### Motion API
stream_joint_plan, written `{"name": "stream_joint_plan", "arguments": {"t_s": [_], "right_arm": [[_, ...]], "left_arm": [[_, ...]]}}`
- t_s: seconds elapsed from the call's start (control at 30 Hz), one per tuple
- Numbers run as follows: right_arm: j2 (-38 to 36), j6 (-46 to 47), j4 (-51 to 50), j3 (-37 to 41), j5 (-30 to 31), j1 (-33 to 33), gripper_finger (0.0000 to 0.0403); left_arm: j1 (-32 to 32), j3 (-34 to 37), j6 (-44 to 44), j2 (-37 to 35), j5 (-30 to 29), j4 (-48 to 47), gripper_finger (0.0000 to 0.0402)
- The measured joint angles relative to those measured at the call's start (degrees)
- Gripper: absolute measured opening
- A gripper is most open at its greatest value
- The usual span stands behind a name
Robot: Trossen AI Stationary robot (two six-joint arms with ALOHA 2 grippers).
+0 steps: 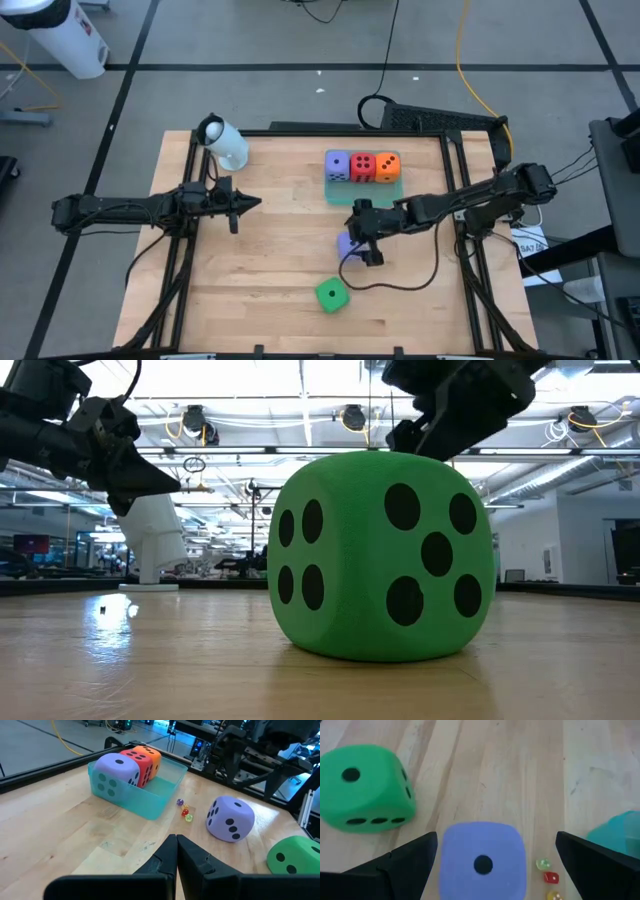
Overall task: Pick & Place Dice
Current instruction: Put the big violet dice into the transparent blue bin
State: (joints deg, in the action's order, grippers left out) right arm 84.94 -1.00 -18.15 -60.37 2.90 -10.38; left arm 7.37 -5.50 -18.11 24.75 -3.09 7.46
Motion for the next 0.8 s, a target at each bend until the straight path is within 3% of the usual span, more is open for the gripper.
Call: {"name": "stream_joint_plan", "arguments": {"t_s": [0.8], "right_arm": [[4.1,5.0,-1.5,1.1,-0.1,-0.4,0.04]], "left_arm": [[0.0,0.0,-0.1,0.0,0.0,0.0,0.0017]]}}
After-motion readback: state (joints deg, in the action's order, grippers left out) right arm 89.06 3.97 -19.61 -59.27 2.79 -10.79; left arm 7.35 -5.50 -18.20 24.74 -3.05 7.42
